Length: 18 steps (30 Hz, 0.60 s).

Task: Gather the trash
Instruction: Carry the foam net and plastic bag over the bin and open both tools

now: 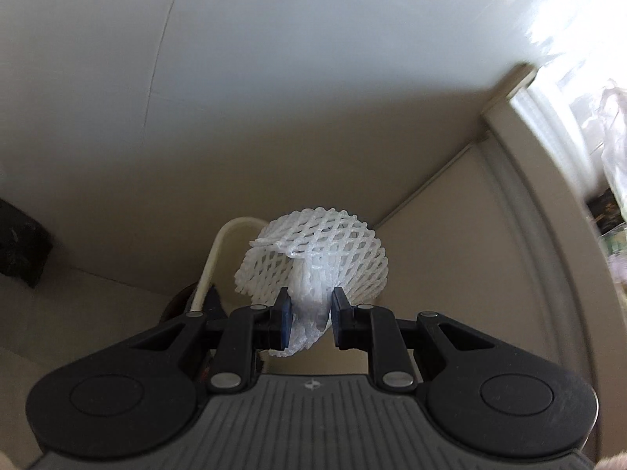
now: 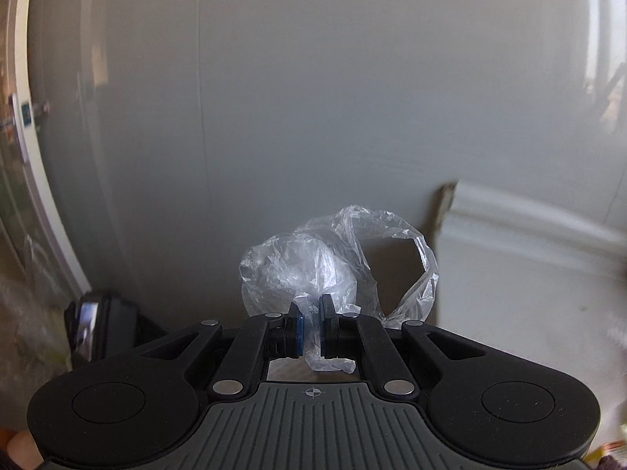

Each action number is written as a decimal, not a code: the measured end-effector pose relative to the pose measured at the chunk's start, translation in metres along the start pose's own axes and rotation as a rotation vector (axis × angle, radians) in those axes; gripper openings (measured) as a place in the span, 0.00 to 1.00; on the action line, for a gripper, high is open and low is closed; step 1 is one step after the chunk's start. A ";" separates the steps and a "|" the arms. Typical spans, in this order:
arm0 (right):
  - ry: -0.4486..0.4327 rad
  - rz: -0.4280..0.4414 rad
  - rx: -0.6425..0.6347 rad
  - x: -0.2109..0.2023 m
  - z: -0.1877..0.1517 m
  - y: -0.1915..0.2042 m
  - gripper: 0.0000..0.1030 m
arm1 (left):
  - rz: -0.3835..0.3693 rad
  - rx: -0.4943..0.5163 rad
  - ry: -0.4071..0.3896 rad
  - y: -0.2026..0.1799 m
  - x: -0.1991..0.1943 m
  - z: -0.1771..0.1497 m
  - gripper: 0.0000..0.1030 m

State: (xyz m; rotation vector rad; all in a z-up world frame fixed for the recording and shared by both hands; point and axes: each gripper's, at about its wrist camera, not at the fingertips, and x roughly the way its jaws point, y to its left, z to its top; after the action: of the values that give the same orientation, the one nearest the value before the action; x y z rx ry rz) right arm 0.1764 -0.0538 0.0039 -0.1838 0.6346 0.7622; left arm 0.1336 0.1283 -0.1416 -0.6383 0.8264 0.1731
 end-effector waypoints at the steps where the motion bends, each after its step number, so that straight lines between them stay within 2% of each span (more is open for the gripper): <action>1: 0.020 0.000 -0.009 0.006 -0.003 0.004 0.05 | 0.012 0.002 0.009 0.001 0.005 -0.001 0.17; 11: 0.191 -0.006 -0.091 0.055 -0.035 0.023 0.05 | 0.087 0.004 0.091 0.012 0.041 -0.011 0.17; 18: 0.304 -0.011 -0.103 0.080 -0.058 0.029 0.06 | 0.132 0.012 0.142 0.013 0.061 -0.008 0.18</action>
State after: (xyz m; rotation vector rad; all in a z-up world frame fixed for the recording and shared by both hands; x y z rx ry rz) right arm 0.1728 -0.0079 -0.0880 -0.4024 0.8813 0.7635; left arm 0.1646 0.1282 -0.1969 -0.5893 1.0069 0.2442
